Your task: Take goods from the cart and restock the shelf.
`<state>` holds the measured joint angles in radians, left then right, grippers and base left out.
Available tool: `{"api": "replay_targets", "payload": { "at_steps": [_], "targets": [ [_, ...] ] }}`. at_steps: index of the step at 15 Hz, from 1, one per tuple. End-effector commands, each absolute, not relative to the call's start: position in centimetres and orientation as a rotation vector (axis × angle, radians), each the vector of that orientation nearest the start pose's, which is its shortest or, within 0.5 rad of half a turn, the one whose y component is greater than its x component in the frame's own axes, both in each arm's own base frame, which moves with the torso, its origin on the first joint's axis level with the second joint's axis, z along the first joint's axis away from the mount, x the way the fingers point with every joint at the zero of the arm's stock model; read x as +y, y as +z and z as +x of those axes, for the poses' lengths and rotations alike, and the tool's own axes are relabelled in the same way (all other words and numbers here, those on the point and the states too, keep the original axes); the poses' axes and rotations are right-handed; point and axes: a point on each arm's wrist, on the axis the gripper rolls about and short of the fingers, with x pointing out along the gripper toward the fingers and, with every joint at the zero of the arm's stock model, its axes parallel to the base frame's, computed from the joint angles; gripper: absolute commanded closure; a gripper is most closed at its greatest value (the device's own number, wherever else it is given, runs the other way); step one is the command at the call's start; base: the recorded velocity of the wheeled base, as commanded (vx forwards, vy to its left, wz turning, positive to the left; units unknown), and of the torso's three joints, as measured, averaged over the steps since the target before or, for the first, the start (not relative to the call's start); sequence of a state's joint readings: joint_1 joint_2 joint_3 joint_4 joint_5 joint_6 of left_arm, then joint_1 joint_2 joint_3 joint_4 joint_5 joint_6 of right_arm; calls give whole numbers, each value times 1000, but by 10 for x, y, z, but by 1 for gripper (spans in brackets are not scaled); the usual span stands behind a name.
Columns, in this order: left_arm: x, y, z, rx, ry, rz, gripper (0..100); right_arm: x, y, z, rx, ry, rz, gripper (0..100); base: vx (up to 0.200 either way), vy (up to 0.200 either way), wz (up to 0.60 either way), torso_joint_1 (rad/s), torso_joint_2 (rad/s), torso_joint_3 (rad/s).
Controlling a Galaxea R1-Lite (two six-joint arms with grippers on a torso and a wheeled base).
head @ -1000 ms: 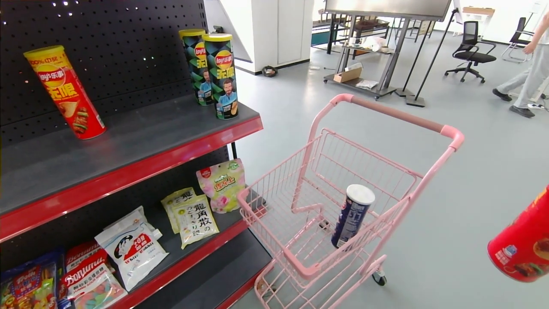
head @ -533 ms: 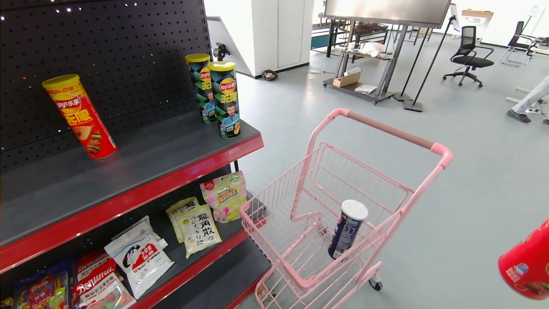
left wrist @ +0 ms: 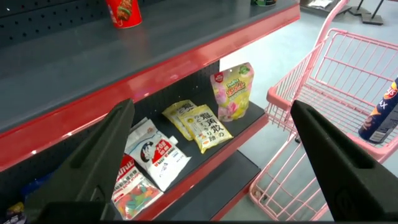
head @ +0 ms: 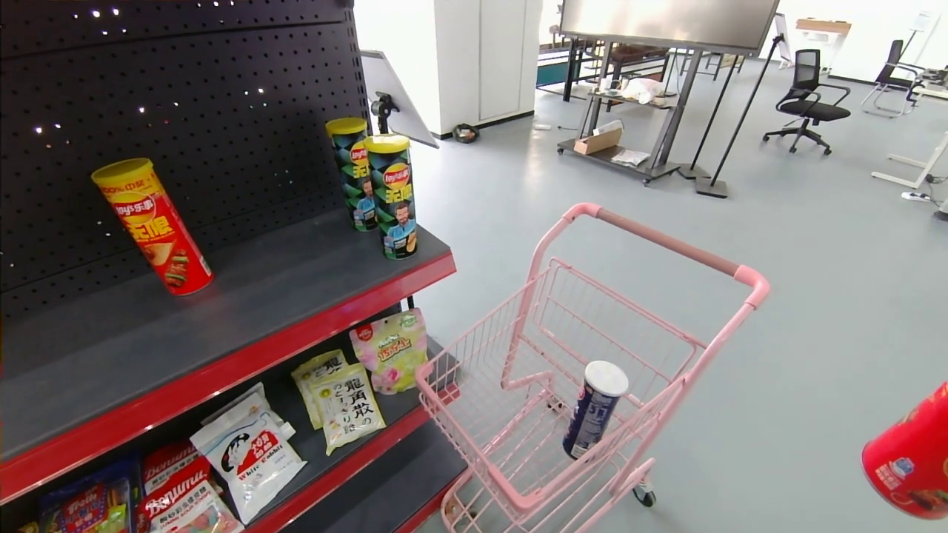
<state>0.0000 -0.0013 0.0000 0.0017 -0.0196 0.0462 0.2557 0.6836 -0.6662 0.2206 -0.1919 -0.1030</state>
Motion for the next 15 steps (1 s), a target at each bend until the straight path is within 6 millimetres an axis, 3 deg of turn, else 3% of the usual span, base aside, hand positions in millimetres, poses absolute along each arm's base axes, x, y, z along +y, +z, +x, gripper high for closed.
{"api": "replay_targets", "payload": {
  "at_steps": [1,5,15],
  "targets": [
    [0,75,-23,1,-18,46,0,7,237,44,237,76,-157,100,0,0,0,159,-359,-203],
    [0,75,-23,1,-18,46,0,7,234,46,254,68,-165,100,0,0,0,133,-292,-165],
    [0,75,-23,1,-20,46,0,7,232,44,248,71,-176,100,0,0,600,9,-8,-3]
  ]
}}
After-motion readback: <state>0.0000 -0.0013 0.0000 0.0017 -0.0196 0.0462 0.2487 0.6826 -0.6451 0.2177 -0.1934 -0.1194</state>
